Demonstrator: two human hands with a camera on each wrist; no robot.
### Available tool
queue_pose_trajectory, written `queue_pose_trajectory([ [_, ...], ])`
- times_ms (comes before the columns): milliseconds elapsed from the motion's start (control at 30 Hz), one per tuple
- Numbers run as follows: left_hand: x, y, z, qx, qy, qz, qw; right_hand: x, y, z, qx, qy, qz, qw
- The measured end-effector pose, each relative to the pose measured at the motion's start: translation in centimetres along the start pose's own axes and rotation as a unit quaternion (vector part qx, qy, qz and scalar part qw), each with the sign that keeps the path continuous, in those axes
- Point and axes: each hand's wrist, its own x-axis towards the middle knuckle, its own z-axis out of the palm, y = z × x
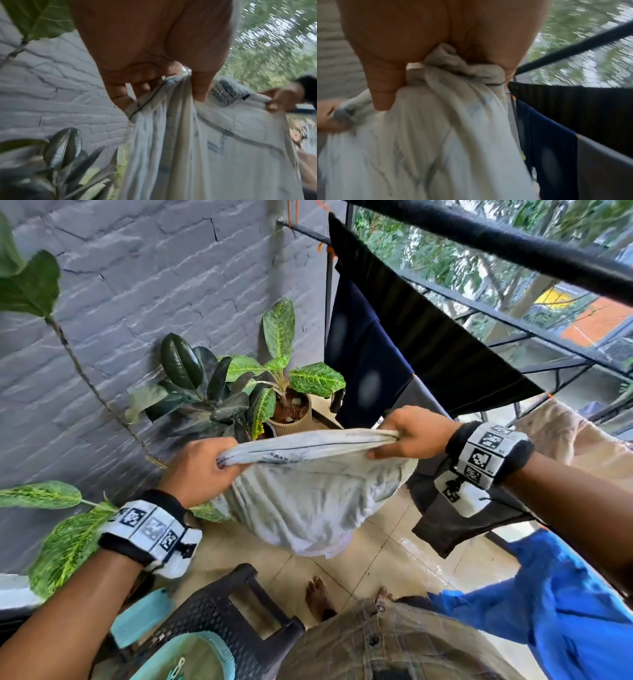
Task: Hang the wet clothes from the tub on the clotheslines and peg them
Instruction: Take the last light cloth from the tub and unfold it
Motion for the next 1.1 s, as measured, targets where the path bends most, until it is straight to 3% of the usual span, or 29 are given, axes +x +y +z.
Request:
queue_pose_trajectory([
  [100,0.4,0.9,-0.5,-0.135,0.011,-0.015,0.991,-1.8,0.4,-1.3,0.190,0.030,0.009,0.981],
  [167,0.8,2.3,-1.0,-0.191,0.030,-0.014,0.981,-2.8,0.9,-2.1,0.235,0.038,0.004,0.971],
  [367,1.5,8.3,-4.6,-0.168,0.093,0.040,0.981,-7.7,2.0,-5.1,0.322,0.098,-0.009,0.942],
  [567,0.4,14.3,-5.3,-0.013,0.039,0.074,0.996,-14.5,2.5,-6.4,0.315,0.159,-0.004,0.936],
  [700,-0.6,18.2,-4.4,-0.036,0.015,0.156,0.987,-18.8,3.6,-5.2,0.297,0.178,0.010,0.938],
  [867,-1.0,20.0,-2.4,0.024,-0.009,0.216,0.976,-24.0,3.8,-3.8,0.297,0.200,0.048,0.933],
  [1100,-0.9,22.6,1.8,-0.017,-0.150,0.280,0.948,-31.3,4.6,0.9,0.320,0.210,0.143,0.913],
])
